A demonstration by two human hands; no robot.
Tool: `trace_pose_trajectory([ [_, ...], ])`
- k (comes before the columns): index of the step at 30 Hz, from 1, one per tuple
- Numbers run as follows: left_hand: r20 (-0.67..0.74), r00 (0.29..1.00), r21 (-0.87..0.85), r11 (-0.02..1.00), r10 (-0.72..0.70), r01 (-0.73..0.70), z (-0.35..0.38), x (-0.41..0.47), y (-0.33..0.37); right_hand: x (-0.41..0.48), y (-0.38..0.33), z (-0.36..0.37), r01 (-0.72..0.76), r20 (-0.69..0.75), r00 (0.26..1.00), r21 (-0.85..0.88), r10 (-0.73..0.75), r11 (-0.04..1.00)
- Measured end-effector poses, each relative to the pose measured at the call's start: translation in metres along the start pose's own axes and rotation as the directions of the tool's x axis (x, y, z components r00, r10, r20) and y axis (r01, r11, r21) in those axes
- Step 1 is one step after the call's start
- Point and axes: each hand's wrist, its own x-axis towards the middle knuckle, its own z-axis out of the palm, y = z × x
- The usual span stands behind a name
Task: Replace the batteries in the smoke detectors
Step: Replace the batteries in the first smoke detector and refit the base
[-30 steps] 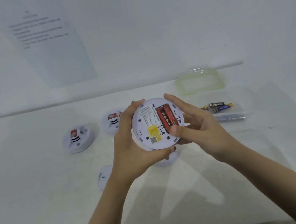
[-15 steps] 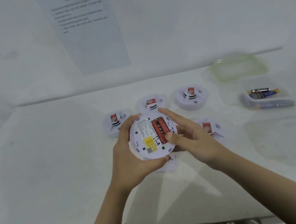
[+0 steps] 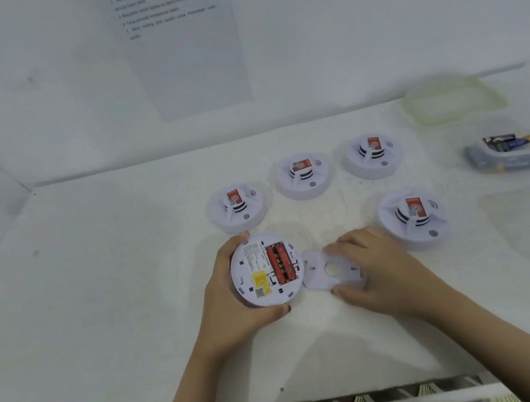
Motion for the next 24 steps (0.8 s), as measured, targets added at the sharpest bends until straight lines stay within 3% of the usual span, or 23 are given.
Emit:
trace_pose_trajectory([
  [3,0.038,0.999,-0.019,1.000,0.000,0.001,-0.003,0.002,-0.008,0.003,-0.006,-0.001,-0.083,-0.040,0.995,0.065,0.086,0.994],
  [6,0.086,0.996,-0.036,0.999,0.003,0.000,-0.006,0.004,-0.015,0.007,-0.015,0.002,-0.195,-0.173,0.952,0.290,0.252,0.937],
  [8,0.087,0.996,-0.043,0.999,0.024,-0.020,-0.006,0.006,-0.015,0.010,-0.023,0.005,-0.166,-0.228,0.934,0.403,0.274,0.900],
  [11,0.083,0.996,-0.037,0.999,0.036,-0.033,-0.005,0.011,-0.016,0.016,-0.035,0.007,-0.041,-0.234,0.962,0.392,0.143,0.919],
  [16,0.109,0.994,-0.045,0.999,0.017,-0.012,-0.005,0.016,-0.014,0.032,-0.053,0.010,0.127,-0.164,0.981,0.155,-0.101,0.980],
  [24,0.092,0.995,-0.161,0.986,-0.030,0.044,-0.007,0.017,-0.022,0.049,-0.057,0.008,0.167,-0.067,0.985,0.106,-0.160,0.980],
])
